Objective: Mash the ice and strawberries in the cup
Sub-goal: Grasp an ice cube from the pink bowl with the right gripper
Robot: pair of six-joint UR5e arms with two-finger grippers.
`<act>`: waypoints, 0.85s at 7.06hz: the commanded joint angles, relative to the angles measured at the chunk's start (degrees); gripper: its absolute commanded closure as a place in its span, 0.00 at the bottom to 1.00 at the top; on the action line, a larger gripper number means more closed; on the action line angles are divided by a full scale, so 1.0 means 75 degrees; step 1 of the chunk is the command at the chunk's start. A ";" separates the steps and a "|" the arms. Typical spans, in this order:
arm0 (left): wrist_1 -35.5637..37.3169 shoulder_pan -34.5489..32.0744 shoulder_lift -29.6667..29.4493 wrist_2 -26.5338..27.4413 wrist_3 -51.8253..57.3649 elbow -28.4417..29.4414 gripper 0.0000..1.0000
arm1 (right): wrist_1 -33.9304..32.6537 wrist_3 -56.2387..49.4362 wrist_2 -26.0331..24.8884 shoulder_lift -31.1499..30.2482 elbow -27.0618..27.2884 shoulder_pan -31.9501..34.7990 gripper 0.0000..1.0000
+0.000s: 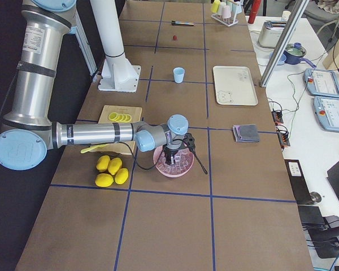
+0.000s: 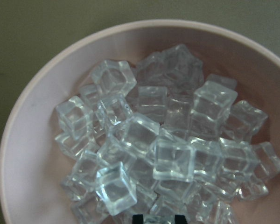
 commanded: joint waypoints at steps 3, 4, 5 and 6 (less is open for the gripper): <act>0.0000 -0.0009 0.0004 -0.0116 0.0000 -0.0010 0.00 | -0.0078 0.0460 0.0349 -0.0474 0.1312 0.0348 1.00; 0.0000 -0.0009 0.0004 -0.0127 0.0000 0.0001 0.00 | -0.0020 0.1857 0.0595 -0.0079 0.1570 0.0325 1.00; 0.0000 -0.0009 0.0004 -0.0116 0.0023 -0.0010 0.00 | -0.0031 0.2741 0.0725 0.0261 0.1793 0.0150 1.00; 0.0000 -0.0009 0.0004 -0.0116 0.0035 0.0001 0.00 | -0.0020 0.3620 0.0935 0.0810 0.1865 -0.0072 1.00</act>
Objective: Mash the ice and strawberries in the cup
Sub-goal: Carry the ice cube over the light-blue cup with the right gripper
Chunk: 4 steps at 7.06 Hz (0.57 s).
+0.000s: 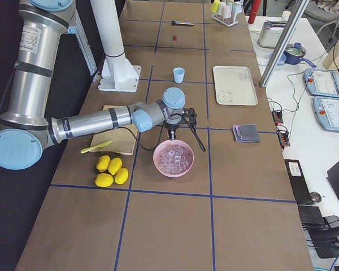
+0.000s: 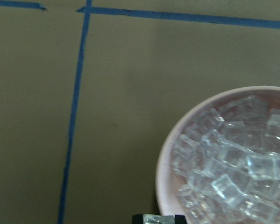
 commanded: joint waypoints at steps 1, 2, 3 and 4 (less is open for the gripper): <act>0.0000 -0.0012 0.0000 -0.0009 0.0017 0.0006 0.00 | 0.0012 0.2649 0.0241 0.1360 0.0218 -0.0649 1.00; -0.0012 -0.0012 0.0058 -0.0009 0.0028 0.0006 0.00 | 0.0012 0.4602 -0.0049 0.2365 0.0254 -0.1454 1.00; -0.0012 -0.0012 0.0059 -0.0009 0.0040 -0.0040 0.00 | 0.0000 0.6014 -0.0725 0.3269 0.0242 -0.2274 1.00; -0.0012 -0.0012 0.0059 -0.0009 0.0029 -0.0041 0.00 | -0.0070 0.7037 -0.1578 0.4043 0.0173 -0.3222 1.00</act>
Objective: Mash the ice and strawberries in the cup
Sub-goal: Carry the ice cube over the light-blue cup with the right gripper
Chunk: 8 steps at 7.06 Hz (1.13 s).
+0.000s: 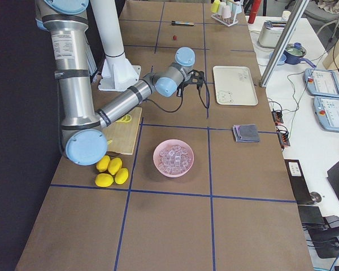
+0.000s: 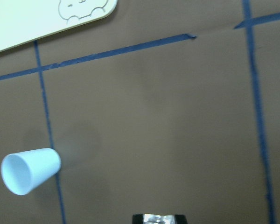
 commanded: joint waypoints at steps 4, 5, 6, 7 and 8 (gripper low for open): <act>-0.0001 -0.0001 0.0006 -0.0094 -0.0003 -0.0014 0.00 | -0.0128 0.3241 -0.3714 0.2929 -0.1641 -0.3204 1.00; -0.0001 -0.0001 0.0006 -0.0094 -0.0003 -0.0014 0.00 | -0.0093 0.3196 -0.3802 0.2953 -0.1875 -0.3231 1.00; -0.0001 -0.0001 0.0006 -0.0106 -0.0015 -0.0038 0.00 | -0.0115 0.3149 -0.3803 0.3127 -0.2318 -0.3243 0.97; -0.0001 -0.0001 0.0006 -0.0106 -0.0015 -0.0038 0.00 | -0.0104 0.3125 -0.3803 0.3175 -0.2415 -0.3243 0.95; -0.0001 -0.0001 0.0006 -0.0106 -0.0015 -0.0038 0.00 | -0.0104 0.3137 -0.3815 0.3269 -0.2463 -0.3243 0.94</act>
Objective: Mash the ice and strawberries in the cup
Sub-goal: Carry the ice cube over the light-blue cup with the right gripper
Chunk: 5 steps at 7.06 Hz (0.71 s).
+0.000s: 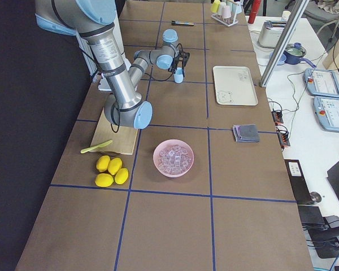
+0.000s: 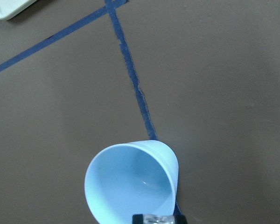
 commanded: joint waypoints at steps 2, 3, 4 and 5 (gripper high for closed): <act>0.0000 0.0000 0.0000 -0.0002 -0.0013 -0.0016 0.00 | 0.0003 -0.0003 -0.0127 0.0339 -0.0264 -0.0009 0.93; 0.0000 0.0000 0.0000 -0.0002 -0.0013 -0.0027 0.00 | 0.0003 -0.0003 -0.0232 0.0352 -0.0265 -0.0009 0.93; 0.0000 0.0000 0.0000 -0.0002 -0.0013 -0.0039 0.00 | 0.0003 -0.0015 -0.0245 0.0364 -0.0265 -0.0009 0.91; 0.0000 0.0000 0.0000 -0.0002 -0.0013 -0.0027 0.00 | -0.0009 -0.0015 -0.0245 0.0375 -0.0288 -0.0009 0.56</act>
